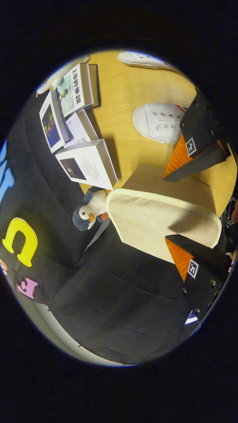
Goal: Open the storage box then place both shoes into the box .Put the left shoe in first, then the right shoe, with the right side of both shoes facing outward in a uniform manner.
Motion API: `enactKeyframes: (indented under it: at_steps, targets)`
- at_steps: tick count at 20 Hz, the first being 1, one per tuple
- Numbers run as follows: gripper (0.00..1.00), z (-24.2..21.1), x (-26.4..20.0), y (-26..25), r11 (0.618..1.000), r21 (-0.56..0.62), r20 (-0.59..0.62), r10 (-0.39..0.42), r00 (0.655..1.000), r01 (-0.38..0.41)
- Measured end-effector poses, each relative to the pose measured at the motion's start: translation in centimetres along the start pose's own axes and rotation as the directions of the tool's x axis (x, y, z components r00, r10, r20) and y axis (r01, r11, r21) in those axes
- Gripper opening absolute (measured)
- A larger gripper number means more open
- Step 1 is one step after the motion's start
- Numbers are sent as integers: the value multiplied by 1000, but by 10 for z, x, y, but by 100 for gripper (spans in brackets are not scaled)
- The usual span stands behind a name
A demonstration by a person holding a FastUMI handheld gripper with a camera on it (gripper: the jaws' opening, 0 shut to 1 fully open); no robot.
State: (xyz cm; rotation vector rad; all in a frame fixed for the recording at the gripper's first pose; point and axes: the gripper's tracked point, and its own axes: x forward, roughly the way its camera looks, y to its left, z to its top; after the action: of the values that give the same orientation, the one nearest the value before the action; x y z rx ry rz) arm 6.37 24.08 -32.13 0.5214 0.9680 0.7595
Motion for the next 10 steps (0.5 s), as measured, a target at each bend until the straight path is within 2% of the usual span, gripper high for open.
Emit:
enactKeyframes:
  at_steps: [6, 8, 9, 10]
  targets:
    - [93, -3, 6, 16, 996, 59, -30, 63, 998, -61]
    - [78, -3, 3, 21, 995, 68, -55, 76, 996, -72]
    - [78, -4, 3, 20, 995, 71, -65, 70, 995, -65]
    - [55, -2, 1, 15, 996, 85, -67, 48, 997, -42]
